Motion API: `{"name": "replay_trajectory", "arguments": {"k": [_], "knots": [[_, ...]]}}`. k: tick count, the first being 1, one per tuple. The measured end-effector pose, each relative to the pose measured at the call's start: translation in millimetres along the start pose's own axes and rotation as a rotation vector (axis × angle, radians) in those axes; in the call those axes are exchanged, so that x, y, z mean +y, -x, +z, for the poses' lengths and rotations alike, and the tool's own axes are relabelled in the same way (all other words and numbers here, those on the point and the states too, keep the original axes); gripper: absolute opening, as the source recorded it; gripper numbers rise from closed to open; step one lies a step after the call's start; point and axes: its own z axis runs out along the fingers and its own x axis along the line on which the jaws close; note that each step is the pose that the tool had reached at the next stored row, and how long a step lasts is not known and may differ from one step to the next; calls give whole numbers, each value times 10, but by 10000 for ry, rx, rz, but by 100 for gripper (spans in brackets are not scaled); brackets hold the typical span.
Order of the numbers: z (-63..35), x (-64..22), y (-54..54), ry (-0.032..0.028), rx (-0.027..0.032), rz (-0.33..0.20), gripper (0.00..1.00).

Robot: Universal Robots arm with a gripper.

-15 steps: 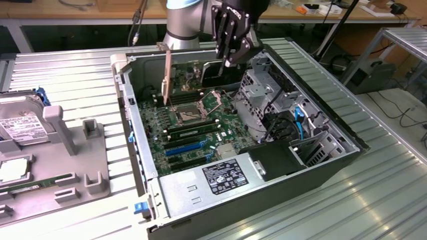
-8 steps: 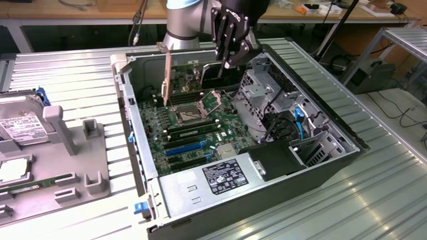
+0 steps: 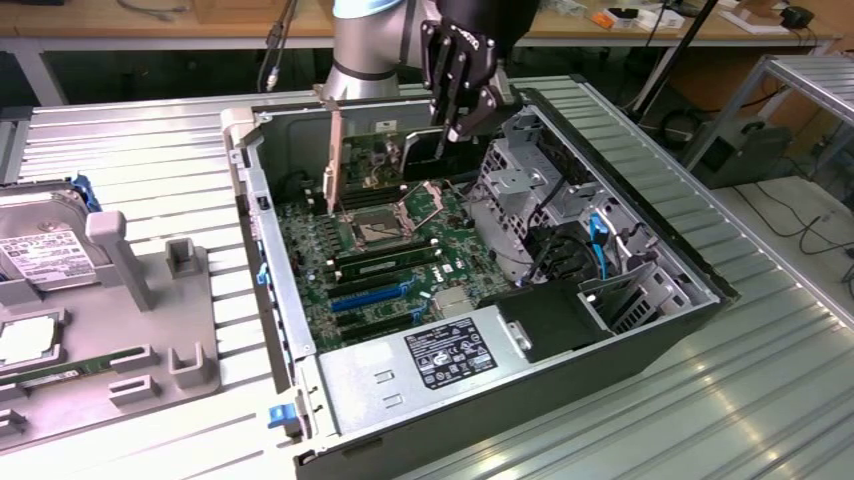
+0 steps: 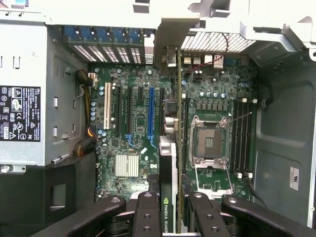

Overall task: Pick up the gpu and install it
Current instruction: 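Insert the gpu into the slot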

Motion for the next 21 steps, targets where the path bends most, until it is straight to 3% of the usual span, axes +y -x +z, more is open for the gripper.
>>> {"name": "replay_trajectory", "arguments": {"k": [7,9,21], "knots": [[70,15,-1,-86,3,-2,27],[110,24,-1,-155,7,-4,27],[296,43,-5,-430,18,-9,27]]}}
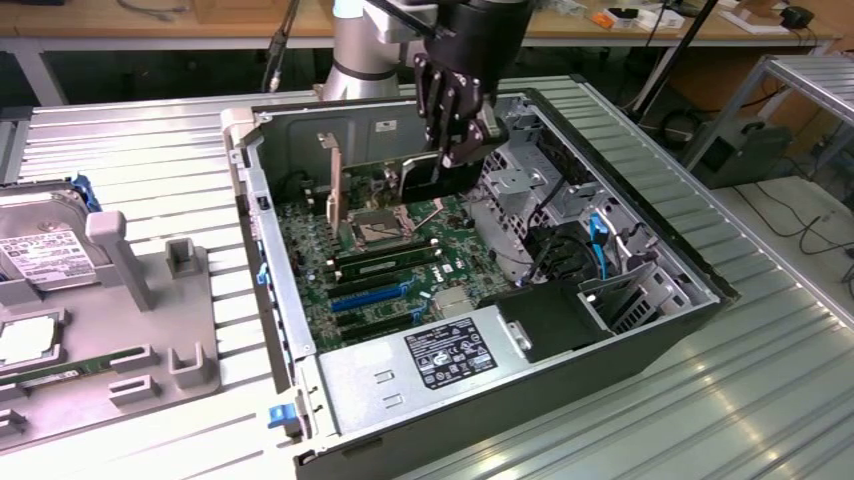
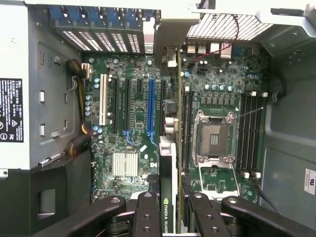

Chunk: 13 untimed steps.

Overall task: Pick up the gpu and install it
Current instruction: 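Insert the gpu into the slot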

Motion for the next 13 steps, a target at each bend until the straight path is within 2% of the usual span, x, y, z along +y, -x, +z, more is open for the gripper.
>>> {"name": "replay_trajectory", "arguments": {"k": [6,9,13], "knots": [[80,16,-1,-122,6,-3,27],[98,34,-1,-157,8,-3,27],[123,40,-1,-172,10,154,27]]}}
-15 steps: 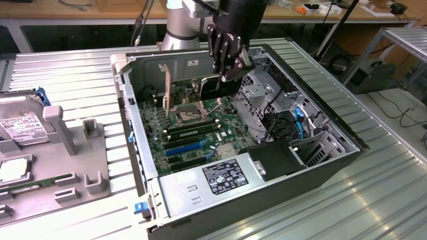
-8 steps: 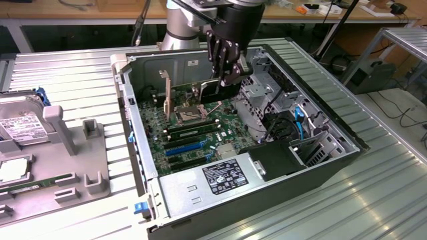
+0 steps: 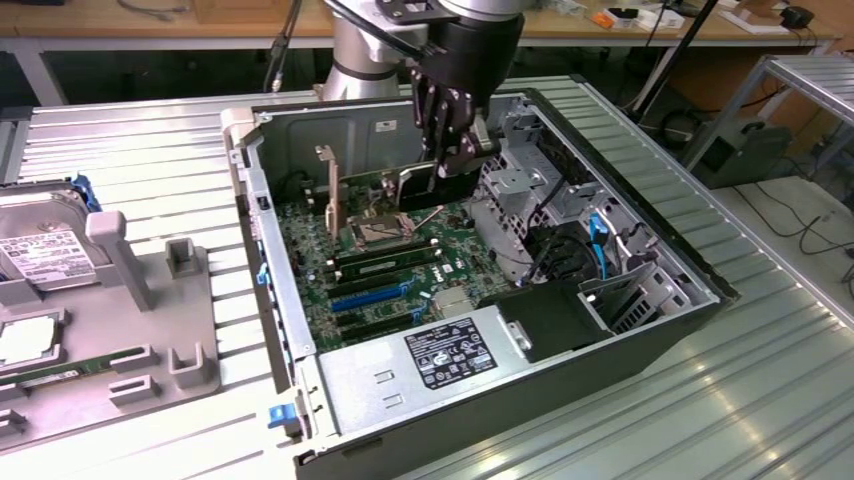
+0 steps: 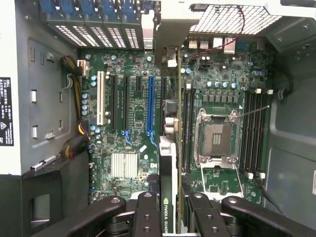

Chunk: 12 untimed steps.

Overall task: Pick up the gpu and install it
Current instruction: 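Insert the gpu into the slot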

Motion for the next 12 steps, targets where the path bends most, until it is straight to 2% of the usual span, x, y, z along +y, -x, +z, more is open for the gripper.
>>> {"name": "replay_trajectory", "arguments": {"k": [2,12], "knots": [[7,2,0,-4,5,185,27],[26,7,5,-15,6,239,27]]}}
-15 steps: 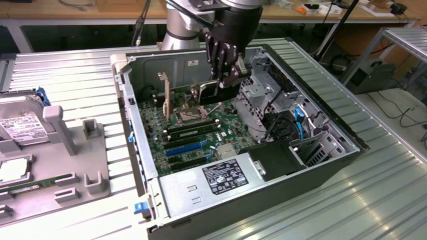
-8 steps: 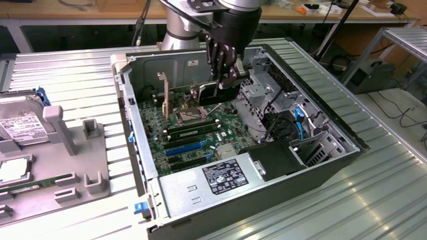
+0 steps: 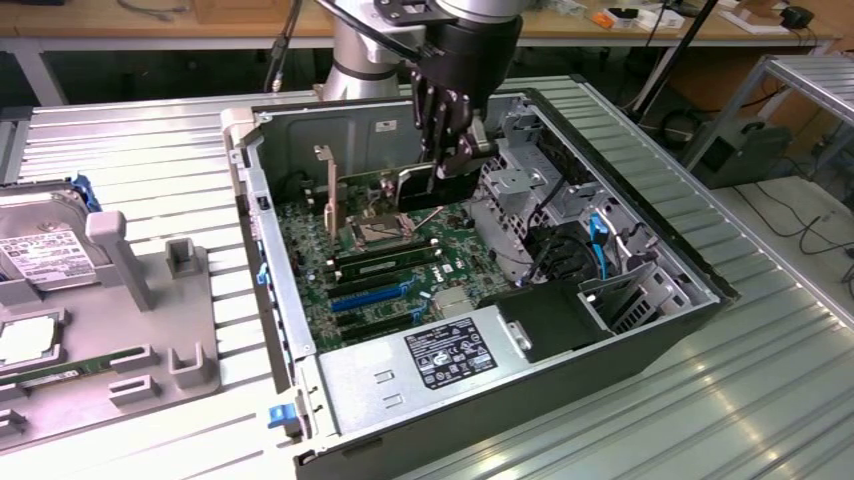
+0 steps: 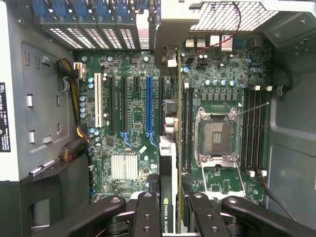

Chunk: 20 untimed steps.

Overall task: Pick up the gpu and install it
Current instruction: 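Insert the gpu into the slot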

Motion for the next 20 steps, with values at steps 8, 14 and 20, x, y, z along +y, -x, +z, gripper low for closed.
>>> {"name": "replay_trajectory", "arguments": {"k": [8,14,20], "knots": [[21,2,-1,-17,0,15,27],[29,2,-1,-20,-1,15,27],[84,8,-101,-50,-6,14,27]]}}
